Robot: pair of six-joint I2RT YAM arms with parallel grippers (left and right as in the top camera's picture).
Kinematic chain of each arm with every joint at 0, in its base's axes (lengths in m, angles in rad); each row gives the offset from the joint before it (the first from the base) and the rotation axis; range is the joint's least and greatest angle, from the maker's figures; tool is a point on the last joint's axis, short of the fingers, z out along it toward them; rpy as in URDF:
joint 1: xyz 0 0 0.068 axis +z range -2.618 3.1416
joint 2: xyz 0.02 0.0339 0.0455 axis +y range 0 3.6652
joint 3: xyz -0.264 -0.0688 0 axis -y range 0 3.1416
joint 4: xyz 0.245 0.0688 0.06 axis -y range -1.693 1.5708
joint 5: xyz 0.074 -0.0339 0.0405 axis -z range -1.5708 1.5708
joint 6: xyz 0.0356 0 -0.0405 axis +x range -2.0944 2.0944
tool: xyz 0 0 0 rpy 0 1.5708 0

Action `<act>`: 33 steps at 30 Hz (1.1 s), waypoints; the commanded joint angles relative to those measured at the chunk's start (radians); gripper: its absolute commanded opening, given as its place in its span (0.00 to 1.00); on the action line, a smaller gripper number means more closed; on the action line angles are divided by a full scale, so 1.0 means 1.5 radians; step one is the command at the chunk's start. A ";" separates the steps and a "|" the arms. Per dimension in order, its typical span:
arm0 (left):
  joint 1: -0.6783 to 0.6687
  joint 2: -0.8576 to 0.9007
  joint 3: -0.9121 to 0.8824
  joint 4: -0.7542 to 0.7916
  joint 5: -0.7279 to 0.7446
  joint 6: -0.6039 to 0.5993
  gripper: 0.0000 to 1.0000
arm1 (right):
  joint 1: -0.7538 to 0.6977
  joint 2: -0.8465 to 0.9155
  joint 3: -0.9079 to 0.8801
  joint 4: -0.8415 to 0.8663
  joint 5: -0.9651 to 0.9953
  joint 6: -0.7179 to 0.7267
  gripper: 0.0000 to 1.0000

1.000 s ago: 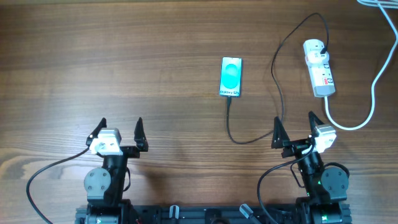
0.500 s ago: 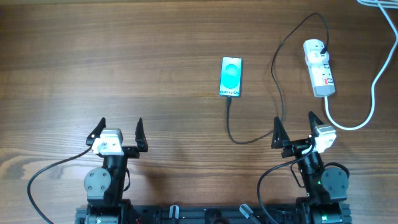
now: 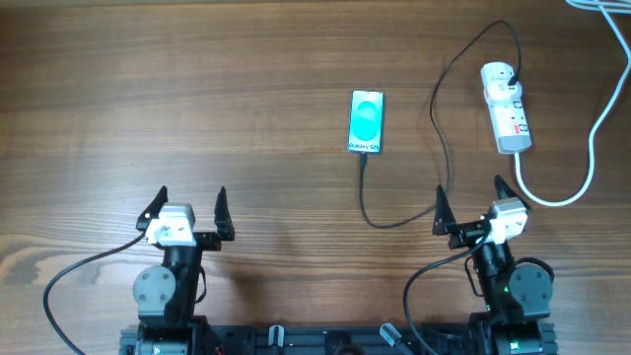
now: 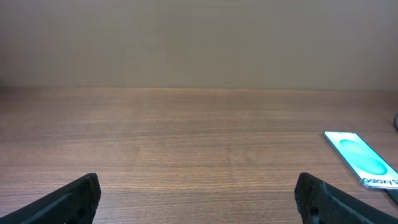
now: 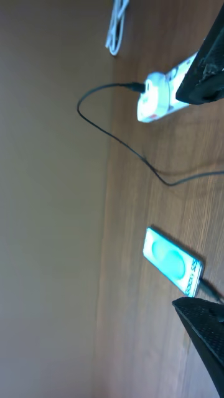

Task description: Plug charger to phone and switch on socket

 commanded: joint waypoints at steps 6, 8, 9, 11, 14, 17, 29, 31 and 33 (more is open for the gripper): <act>0.002 -0.007 -0.004 -0.002 0.001 0.013 1.00 | 0.001 -0.005 -0.001 0.000 0.019 -0.020 1.00; 0.002 -0.007 -0.004 -0.002 0.001 0.013 1.00 | 0.001 -0.005 -0.001 0.000 0.019 -0.020 1.00; 0.002 -0.007 -0.004 -0.002 0.001 0.013 1.00 | 0.001 -0.005 -0.001 0.000 0.019 -0.021 1.00; 0.002 -0.007 -0.004 -0.002 0.001 0.013 1.00 | 0.001 -0.005 -0.001 0.000 0.019 -0.020 0.99; 0.002 -0.007 -0.004 -0.002 0.001 0.013 1.00 | 0.001 -0.005 -0.001 0.000 0.019 -0.020 0.99; 0.002 -0.007 -0.004 -0.002 0.001 0.013 1.00 | 0.001 -0.005 -0.001 0.000 0.019 -0.020 1.00; 0.002 -0.007 -0.004 -0.002 0.001 0.013 1.00 | 0.001 -0.005 -0.001 0.000 0.019 -0.021 1.00; 0.002 -0.007 -0.004 -0.002 0.001 0.013 1.00 | 0.001 -0.005 -0.001 0.000 0.019 -0.020 1.00; 0.002 -0.007 -0.004 -0.002 0.001 0.013 1.00 | 0.001 -0.005 -0.001 0.000 0.019 -0.020 1.00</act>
